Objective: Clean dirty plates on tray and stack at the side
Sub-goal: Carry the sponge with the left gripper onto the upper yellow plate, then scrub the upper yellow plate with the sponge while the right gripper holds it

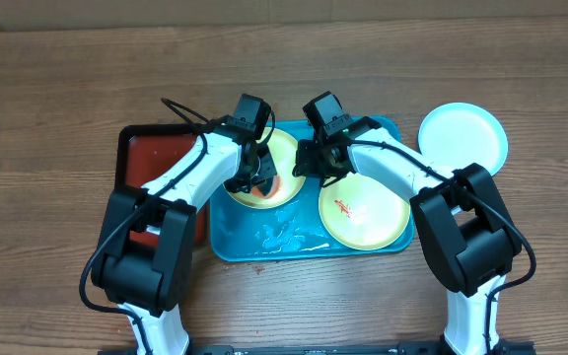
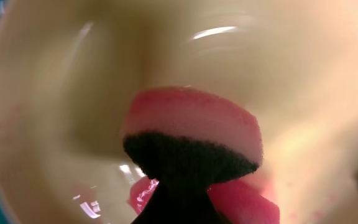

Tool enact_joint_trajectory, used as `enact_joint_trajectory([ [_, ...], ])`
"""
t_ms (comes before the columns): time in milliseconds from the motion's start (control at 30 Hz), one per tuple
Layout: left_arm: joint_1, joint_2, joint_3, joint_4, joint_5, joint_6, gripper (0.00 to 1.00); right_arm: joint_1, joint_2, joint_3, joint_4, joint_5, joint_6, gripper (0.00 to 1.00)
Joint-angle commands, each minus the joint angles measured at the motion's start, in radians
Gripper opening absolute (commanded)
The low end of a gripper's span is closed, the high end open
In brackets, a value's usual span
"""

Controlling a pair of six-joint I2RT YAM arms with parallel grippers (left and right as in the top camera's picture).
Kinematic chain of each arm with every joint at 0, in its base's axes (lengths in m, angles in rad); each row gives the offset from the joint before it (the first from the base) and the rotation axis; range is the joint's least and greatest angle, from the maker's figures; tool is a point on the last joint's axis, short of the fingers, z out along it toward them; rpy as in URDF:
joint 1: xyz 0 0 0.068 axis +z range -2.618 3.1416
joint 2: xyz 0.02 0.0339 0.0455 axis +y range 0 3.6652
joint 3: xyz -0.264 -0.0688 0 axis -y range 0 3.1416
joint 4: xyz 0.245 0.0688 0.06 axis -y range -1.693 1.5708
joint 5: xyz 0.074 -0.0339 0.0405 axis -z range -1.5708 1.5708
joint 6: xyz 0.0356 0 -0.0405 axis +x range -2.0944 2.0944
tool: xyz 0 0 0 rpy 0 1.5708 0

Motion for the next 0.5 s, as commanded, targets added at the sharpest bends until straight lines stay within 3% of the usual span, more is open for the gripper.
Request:
enact_joint_trajectory([
  [0,0.014,0.021,0.001,-0.055,-0.188,0.046,0.04,0.0,0.005,-0.005,0.001,0.026,0.005,0.04],
  [133,0.033,0.021,0.053,-0.122,-0.211,0.06,0.04,0.0,0.005,-0.005,0.002,0.026,0.004,0.04],
  [267,0.05,0.021,0.165,-0.18,-0.105,0.062,0.04,0.0,0.005,-0.005,0.002,0.026,0.005,0.04],
  [467,0.048,0.028,0.211,-0.094,0.069,0.059,0.04,0.0,0.005,-0.005,0.002,0.026,0.004,0.04],
])
